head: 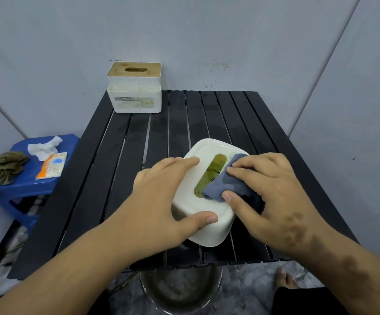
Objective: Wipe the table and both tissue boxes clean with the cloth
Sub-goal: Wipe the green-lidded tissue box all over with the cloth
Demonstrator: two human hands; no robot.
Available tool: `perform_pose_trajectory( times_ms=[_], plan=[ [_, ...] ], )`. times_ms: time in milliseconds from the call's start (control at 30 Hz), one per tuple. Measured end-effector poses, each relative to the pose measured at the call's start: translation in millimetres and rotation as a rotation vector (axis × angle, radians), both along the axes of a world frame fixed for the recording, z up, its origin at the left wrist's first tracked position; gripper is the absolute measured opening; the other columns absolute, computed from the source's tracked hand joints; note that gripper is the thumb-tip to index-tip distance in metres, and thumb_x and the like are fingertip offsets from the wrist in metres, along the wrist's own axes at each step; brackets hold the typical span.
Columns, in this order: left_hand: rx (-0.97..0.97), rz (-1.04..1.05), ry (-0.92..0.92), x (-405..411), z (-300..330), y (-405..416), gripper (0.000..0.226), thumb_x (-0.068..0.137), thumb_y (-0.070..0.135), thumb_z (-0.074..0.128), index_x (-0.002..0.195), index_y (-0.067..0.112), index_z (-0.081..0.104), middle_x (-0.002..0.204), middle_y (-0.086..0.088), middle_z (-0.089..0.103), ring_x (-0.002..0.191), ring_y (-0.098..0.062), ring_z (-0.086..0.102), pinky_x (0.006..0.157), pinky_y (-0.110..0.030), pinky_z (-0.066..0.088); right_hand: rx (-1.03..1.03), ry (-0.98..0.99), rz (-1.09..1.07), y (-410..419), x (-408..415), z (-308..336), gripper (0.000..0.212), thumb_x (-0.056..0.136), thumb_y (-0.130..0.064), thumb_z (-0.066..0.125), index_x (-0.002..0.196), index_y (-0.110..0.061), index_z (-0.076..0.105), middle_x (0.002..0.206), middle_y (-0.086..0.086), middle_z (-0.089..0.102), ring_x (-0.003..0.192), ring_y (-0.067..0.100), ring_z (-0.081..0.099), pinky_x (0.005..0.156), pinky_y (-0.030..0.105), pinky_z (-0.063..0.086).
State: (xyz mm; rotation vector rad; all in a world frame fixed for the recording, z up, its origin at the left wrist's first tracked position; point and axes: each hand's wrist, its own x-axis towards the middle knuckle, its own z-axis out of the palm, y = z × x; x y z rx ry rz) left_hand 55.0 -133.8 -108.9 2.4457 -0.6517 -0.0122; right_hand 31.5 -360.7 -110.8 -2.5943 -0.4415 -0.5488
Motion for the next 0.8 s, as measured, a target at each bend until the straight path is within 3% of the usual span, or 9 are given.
perform_pose_trajectory(
  times_ms=[67, 133, 233, 400, 600, 700, 800],
  plan=[
    [0.002, 0.002, 0.003, 0, -1, 1, 0.098, 0.063, 0.088, 0.052, 0.150, 0.050, 0.028, 0.139, 0.042, 0.025, 0.124, 0.036, 0.001, 0.109, -0.019, 0.020, -0.008, 0.007, 0.026, 1, 1, -1, 0.042, 0.084, -0.043, 0.058, 0.115, -0.016, 0.069, 0.111, -0.013, 0.063, 0.109, 0.013, 0.047, 0.096, 0.034, 0.042],
    [0.003, -0.003, -0.001, 0, -1, 1, 0.098, 0.062, 0.088, 0.052, 0.149, 0.051, 0.028, 0.140, 0.044, 0.025, 0.124, 0.035, 0.002, 0.107, -0.016, 0.021, -0.022, 0.027, 0.054, -1, 3, 2, 0.040, 0.085, -0.043, 0.058, 0.115, -0.019, 0.069, 0.112, -0.016, 0.064, 0.111, 0.015, 0.049, 0.092, 0.041, 0.043],
    [-0.004, 0.001, -0.010, 1, -1, 1, 0.096, 0.061, 0.087, 0.053, 0.148, 0.051, 0.031, 0.141, 0.040, 0.028, 0.125, 0.034, 0.004, 0.104, -0.013, 0.021, -0.111, -0.013, -0.028, -5, 8, 7, 0.036, 0.084, -0.046, 0.056, 0.112, -0.028, 0.069, 0.109, -0.021, 0.066, 0.107, 0.017, 0.049, 0.088, 0.040, 0.040],
    [0.004, -0.012, -0.031, 2, -2, 0, 0.094, 0.065, 0.084, 0.055, 0.149, 0.046, 0.034, 0.143, 0.041, 0.026, 0.130, 0.031, 0.008, 0.106, -0.014, 0.022, -0.190, -0.019, -0.101, 6, 7, 6, 0.026, 0.086, -0.041, 0.053, 0.104, -0.028, 0.067, 0.107, -0.019, 0.065, 0.098, 0.019, 0.047, 0.077, 0.039, 0.038],
    [0.016, -0.001, -0.049, 4, -1, -4, 0.090, 0.067, 0.083, 0.054, 0.146, 0.045, 0.037, 0.136, 0.056, 0.018, 0.128, 0.033, 0.007, 0.104, -0.016, 0.024, -0.208, 0.045, -0.139, 16, 11, 7, 0.022, 0.090, -0.038, 0.047, 0.104, -0.028, 0.060, 0.098, -0.017, 0.063, 0.088, 0.018, 0.045, 0.073, 0.039, 0.040],
    [0.028, 0.015, -0.052, 5, 0, -4, 0.092, 0.065, 0.085, 0.053, 0.146, 0.046, 0.036, 0.136, 0.051, 0.021, 0.125, 0.035, 0.006, 0.102, -0.014, 0.023, -0.204, 0.057, -0.078, 10, 15, 7, 0.025, 0.090, -0.037, 0.046, 0.108, -0.028, 0.060, 0.101, -0.018, 0.063, 0.086, 0.018, 0.044, 0.074, 0.040, 0.044],
    [0.050, 0.025, -0.049, 3, 1, -4, 0.095, 0.063, 0.087, 0.051, 0.147, 0.048, 0.032, 0.132, 0.052, 0.023, 0.122, 0.037, 0.001, 0.101, -0.013, 0.022, -0.100, 0.103, 0.070, -16, 23, 11, 0.030, 0.088, -0.034, 0.049, 0.114, -0.026, 0.063, 0.100, -0.019, 0.064, 0.087, 0.017, 0.047, 0.080, 0.026, 0.044]
  ],
)
